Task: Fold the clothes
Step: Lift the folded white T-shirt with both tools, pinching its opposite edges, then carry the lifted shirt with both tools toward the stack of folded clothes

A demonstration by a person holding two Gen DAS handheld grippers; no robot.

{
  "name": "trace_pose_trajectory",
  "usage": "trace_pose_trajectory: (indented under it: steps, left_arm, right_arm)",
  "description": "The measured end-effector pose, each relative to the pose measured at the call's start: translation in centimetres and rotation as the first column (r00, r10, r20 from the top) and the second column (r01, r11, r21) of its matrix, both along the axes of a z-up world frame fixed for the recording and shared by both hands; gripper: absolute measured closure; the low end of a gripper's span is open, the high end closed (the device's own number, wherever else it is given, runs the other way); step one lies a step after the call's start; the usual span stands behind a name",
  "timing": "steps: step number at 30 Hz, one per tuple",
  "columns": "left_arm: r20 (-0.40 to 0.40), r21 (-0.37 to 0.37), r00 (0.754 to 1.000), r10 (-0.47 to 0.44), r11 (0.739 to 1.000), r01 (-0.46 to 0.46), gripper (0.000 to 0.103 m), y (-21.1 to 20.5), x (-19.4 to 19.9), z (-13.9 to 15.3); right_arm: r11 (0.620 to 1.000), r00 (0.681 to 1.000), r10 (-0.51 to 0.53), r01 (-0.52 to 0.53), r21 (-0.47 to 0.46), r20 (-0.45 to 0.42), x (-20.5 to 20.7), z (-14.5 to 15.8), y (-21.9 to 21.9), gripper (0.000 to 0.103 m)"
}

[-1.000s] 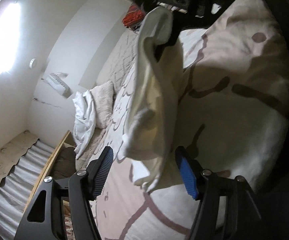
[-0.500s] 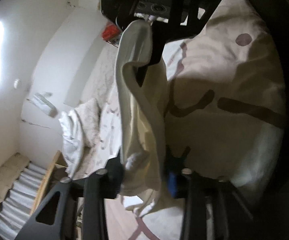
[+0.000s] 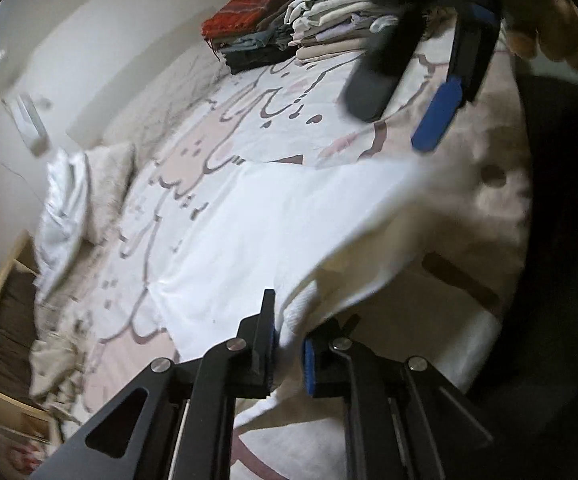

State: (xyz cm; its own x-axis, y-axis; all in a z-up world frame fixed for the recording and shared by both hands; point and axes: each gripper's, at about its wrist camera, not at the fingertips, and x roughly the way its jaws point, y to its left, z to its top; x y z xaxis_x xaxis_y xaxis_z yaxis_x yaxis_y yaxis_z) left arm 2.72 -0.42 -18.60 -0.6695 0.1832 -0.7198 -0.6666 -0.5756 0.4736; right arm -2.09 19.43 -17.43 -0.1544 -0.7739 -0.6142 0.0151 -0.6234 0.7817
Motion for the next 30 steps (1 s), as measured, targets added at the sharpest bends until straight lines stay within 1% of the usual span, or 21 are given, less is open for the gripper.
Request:
trace_pose_trajectory:
  steps: [3, 4, 5, 7, 8, 9, 10, 12, 14, 15, 17, 18, 19, 21, 23, 24, 26, 27, 28, 29, 30]
  left_arm:
    - [0.073, 0.041, 0.997, 0.002, 0.999, -0.005, 0.092, 0.8, 0.5, 0.3]
    - [0.099, 0.056, 0.995, 0.003, 0.998, -0.009, 0.092, 1.0, 0.9, 0.4]
    - [0.138, 0.080, 0.990, 0.008, 0.997, -0.019, 0.092, 1.1, 0.8, 0.5]
    - [0.193, 0.111, 0.981, 0.017, 0.993, -0.039, 0.092, 0.9, 0.8, 0.7]
    - [0.221, 0.126, 0.975, 0.020, 0.991, -0.049, 0.092, 0.9, 0.4, 0.8]
    - [0.240, 0.135, 0.970, 0.022, 0.989, -0.056, 0.092, 0.8, 0.1, 1.0]
    - [0.262, 0.146, 0.965, 0.023, 0.987, -0.064, 0.092, 0.7, -0.2, 1.1]
    - [0.301, 0.167, 0.953, 0.025, 0.983, -0.079, 0.092, 0.5, -0.8, 1.4]
    - [0.328, 0.189, 0.944, 0.028, 0.978, -0.095, 0.092, 0.0, -1.6, 1.6]
    - [0.331, 0.196, 0.943, 0.027, 0.976, -0.097, 0.092, -0.1, -1.8, 1.8]
    - [0.337, 0.211, 0.941, 0.024, 0.972, -0.101, 0.092, -0.2, -2.1, 2.1]
    - [0.340, 0.218, 0.940, 0.023, 0.970, -0.103, 0.092, -0.3, -2.3, 2.3]
    - [0.338, 0.222, 0.941, 0.020, 0.970, -0.100, 0.092, -0.3, -2.4, 2.5]
    - [0.333, 0.230, 0.943, 0.013, 0.969, -0.094, 0.092, -0.5, -2.6, 2.8]
    - [0.331, 0.232, 0.944, 0.007, 0.969, -0.088, 0.092, -0.5, -2.6, 3.0]
    - [0.324, 0.229, 0.946, 0.004, 0.970, -0.082, 0.092, -0.5, -2.5, 3.0]
    - [0.293, 0.214, 0.956, 0.001, 0.975, -0.067, 0.092, -0.3, -2.0, 2.9]
    - [0.269, 0.202, 0.963, 0.001, 0.978, -0.057, 0.092, -0.2, -1.7, 2.9]
    - [0.244, 0.189, 0.970, 0.000, 0.981, -0.048, 0.092, 0.0, -1.3, 2.8]
    - [0.206, 0.176, 0.979, -0.006, 0.984, -0.031, 0.092, 0.1, -0.8, 2.7]
    - [0.171, 0.166, 0.985, -0.016, 0.986, -0.013, 0.092, 0.3, -0.2, 2.6]
  right_arm:
    - [0.974, 0.982, 0.087, -0.048, 0.221, -0.169, 1.0, 2.7, -0.2, 0.024]
    - [0.954, 0.968, 0.124, -0.055, 0.295, -0.220, 1.3, 3.6, -0.3, 0.024]
    - [0.921, 0.941, 0.186, -0.066, 0.384, -0.283, 1.8, 4.5, -0.6, 0.024]
    - [0.811, 0.838, 0.361, -0.065, 0.582, -0.410, 3.7, 5.5, -2.3, 0.024]
    - [0.744, 0.767, 0.453, -0.044, 0.667, -0.455, 4.9, 5.7, -3.4, 0.023]
    - [0.681, 0.686, 0.541, -0.018, 0.732, -0.486, 6.3, 5.5, -4.6, 0.023]
    - [0.641, 0.619, 0.602, 0.002, 0.768, -0.504, 7.4, 5.1, -5.6, 0.023]
    - [0.575, 0.483, 0.703, 0.046, 0.817, -0.522, 9.6, 3.9, -7.4, 0.023]
    - [0.524, 0.359, 0.776, 0.092, 0.847, -0.519, 10.7, 2.7, -8.8, 0.023]
    - [0.497, 0.282, 0.812, 0.124, 0.859, -0.511, 11.5, 1.9, -9.6, 0.023]
    - [0.461, 0.178, 0.855, 0.165, 0.872, -0.486, 12.4, 0.6, -10.8, 0.023]
    - [0.446, 0.141, 0.869, 0.191, 0.874, -0.474, 12.5, 0.0, -11.3, 0.023]
    - [0.435, 0.135, 0.872, 0.227, 0.872, -0.470, 12.1, -0.4, -11.7, 0.023]
    - [0.413, 0.146, 0.872, 0.292, 0.863, -0.467, 11.0, -0.8, -12.5, 0.023]
    - [0.400, 0.156, 0.873, 0.316, 0.860, -0.463, 9.7, -1.0, -13.2, 0.023]
    - [0.392, 0.150, 0.879, 0.315, 0.864, -0.453, 9.3, -1.1, -13.5, 0.023]
    - [0.376, 0.121, 0.895, 0.312, 0.873, -0.429, 8.8, -1.3, -14.1, 0.024]
    - [0.362, 0.118, 0.903, 0.310, 0.879, -0.413, 8.6, -1.3, -14.2, 0.028]
    - [0.340, 0.118, 0.913, 0.309, 0.888, -0.391, 8.4, -1.3, -14.2, 0.039]
    - [0.318, 0.119, 0.922, 0.309, 0.896, -0.368, 8.2, -1.3, -14.2, 0.069]
    - [0.298, 0.118, 0.930, 0.307, 0.904, -0.347, 8.0, -1.3, -14.2, 0.084]
